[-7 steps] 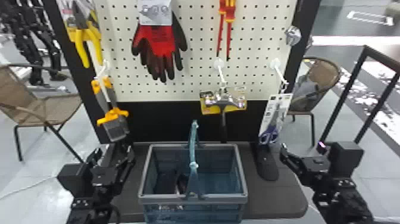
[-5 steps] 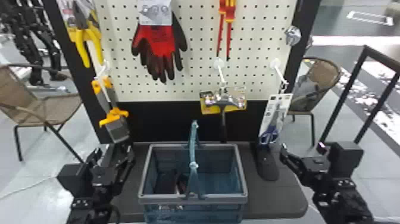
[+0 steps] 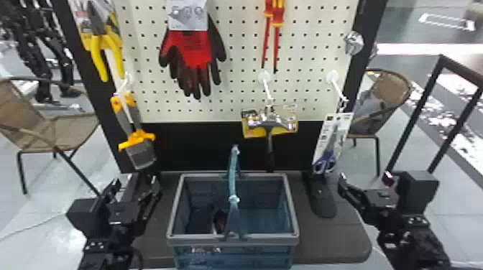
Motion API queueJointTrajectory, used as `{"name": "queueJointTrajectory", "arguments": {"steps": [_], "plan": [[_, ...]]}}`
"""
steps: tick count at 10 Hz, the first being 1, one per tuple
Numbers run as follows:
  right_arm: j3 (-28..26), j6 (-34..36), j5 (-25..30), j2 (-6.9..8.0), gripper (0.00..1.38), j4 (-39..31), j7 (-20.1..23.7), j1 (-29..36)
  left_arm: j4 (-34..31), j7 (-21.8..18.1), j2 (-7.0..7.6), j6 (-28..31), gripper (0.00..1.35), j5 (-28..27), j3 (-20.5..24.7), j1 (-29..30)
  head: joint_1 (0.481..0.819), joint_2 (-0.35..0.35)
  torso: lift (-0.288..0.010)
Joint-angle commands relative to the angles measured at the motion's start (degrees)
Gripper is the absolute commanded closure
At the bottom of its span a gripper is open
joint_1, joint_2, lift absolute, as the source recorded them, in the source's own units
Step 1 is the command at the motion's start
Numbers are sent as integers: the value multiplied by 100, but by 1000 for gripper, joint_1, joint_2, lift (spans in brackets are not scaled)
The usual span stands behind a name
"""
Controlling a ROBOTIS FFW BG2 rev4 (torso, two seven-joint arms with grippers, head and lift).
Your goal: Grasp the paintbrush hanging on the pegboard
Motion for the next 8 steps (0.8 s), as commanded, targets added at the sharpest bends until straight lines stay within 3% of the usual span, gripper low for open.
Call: {"name": "queueJointTrajectory", "arguments": {"steps": [1, 6, 8], "plan": [[2, -7, -9, -5, 170, 0, 0, 0, -61, -209, -15, 84, 361, 68, 156, -37, 549, 0, -100], [2, -7, -9, -5, 170, 9, 26, -9, 150, -1712, 141, 497, 361, 657, 1246, -450, 549, 0, -100], [2, -7, -9, 4, 170, 0, 79, -9, 897, -2433, 396, 400, 361, 859, 1483, -986, 549, 0, -100]]}}
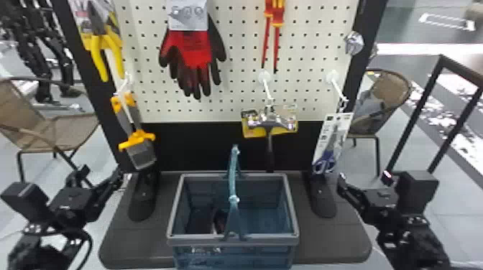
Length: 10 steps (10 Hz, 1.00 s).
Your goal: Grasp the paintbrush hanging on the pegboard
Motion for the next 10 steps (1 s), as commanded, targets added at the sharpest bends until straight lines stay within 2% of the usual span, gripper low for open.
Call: {"name": "queueJointTrajectory", "arguments": {"steps": [1, 2, 3, 4, 5, 7, 9, 10], "plan": [[9, 0, 9, 0, 170, -3, 22, 0, 596, -256, 277, -111, 361, 209, -30, -446, 549, 0, -100], [17, 0, 18, 0, 170, -12, 57, -9, 886, -441, 452, -94, 361, 367, -162, -710, 549, 0, -100], [26, 0, 26, 9, 170, -12, 75, -18, 1009, -529, 567, -23, 361, 305, -241, -938, 549, 0, -100], [26, 0, 35, 27, 170, -3, 92, -18, 1176, -643, 619, 91, 361, 261, -267, -1184, 549, 0, -100], [26, 0, 35, 36, 170, -3, 119, -35, 1361, -827, 628, 232, 361, 165, -241, -1439, 549, 0, -100], [26, -26, 44, 44, 170, 23, 163, -61, 1449, -801, 593, 399, 355, -134, -214, -1711, 549, 0, -100], [26, -35, 44, 44, 170, 58, 233, -88, 1519, -810, 593, 741, 265, -389, -258, -1966, 549, 0, -100], [26, -35, 44, 53, 170, 58, 250, -97, 1642, -810, 610, 741, 297, -424, -276, -2072, 549, 0, -100]]}}
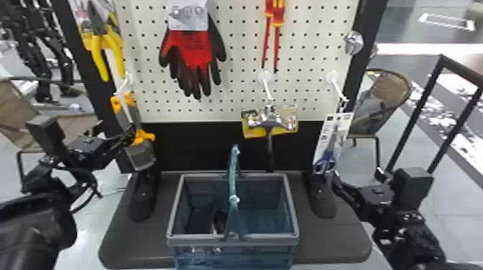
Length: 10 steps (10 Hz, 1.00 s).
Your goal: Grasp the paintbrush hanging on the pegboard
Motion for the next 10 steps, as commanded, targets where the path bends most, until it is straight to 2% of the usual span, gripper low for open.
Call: {"name": "queueJointTrajectory", "arguments": {"steps": [1, 2, 4, 5, 7, 8, 9, 10], "plan": [[0, -9, 0, 2, 170, 2, 12, -12, 175, -6, 72, 29, 358, -100, -128, -167, 549, 0, -100], [0, -9, 0, 2, 170, 2, 12, -21, 281, 3, 116, 64, 387, -161, -259, -281, 549, 0, -100], [26, -9, 0, 2, 170, 63, 100, -64, 289, 38, 72, 354, 404, -390, -268, -439, 549, 0, -100], [26, -9, 0, 2, 168, 63, 100, -73, 307, 126, 28, 284, 453, -478, -295, -483, 549, 0, -100], [26, -9, -9, 2, 168, 89, 109, -73, 333, 135, -25, 469, 845, -583, -453, -571, 549, 0, -100], [26, -9, -18, 2, 168, 98, 118, -73, 333, 144, -25, 609, 970, -803, -549, -606, 549, 0, -100], [26, -9, -18, 2, 168, 107, 126, -73, 342, 144, -33, 636, 1039, -750, -585, -615, 549, 0, -100], [26, -9, -18, 2, 168, 116, 126, -73, 342, 144, -33, 644, 1041, -706, -576, -615, 549, 0, -100]]}}
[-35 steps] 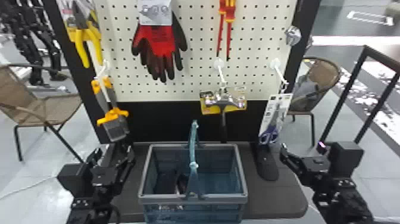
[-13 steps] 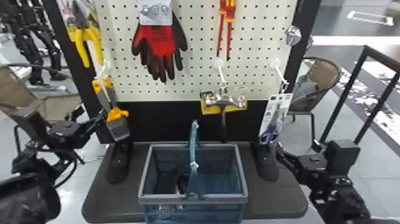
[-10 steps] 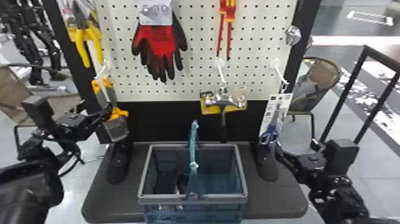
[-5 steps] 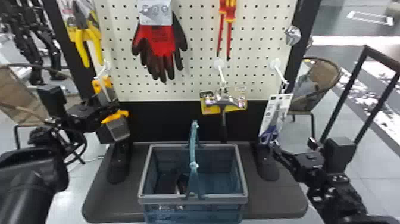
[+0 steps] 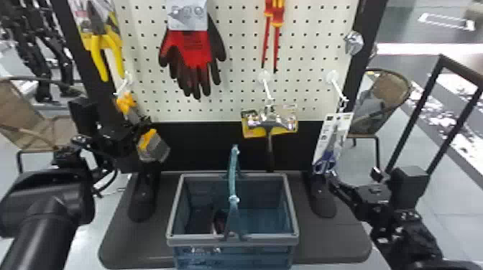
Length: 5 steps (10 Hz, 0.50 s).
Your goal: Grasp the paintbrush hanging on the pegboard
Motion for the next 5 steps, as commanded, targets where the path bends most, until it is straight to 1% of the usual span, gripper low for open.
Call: {"name": "queueJointTrajectory", "arguments": {"steps": [1, 2, 3, 5], "plan": [[0, 0, -8, 0, 168, 21, 6, 9, 2, -1, -9, -92, 1153, 26, 3, 9, 549, 0, -100], [0, 0, -17, 0, 168, 56, 15, 9, 2, 26, -27, -197, 1213, 44, 3, 35, 549, 0, -100], [0, 0, -17, 0, 168, 65, 33, 9, 2, 34, -71, -188, 1213, 52, 29, 61, 549, 0, -100], [0, 0, -17, 0, 168, 74, 41, 9, 2, 70, -88, -180, 1213, 52, 29, 79, 549, 0, -100]]}}
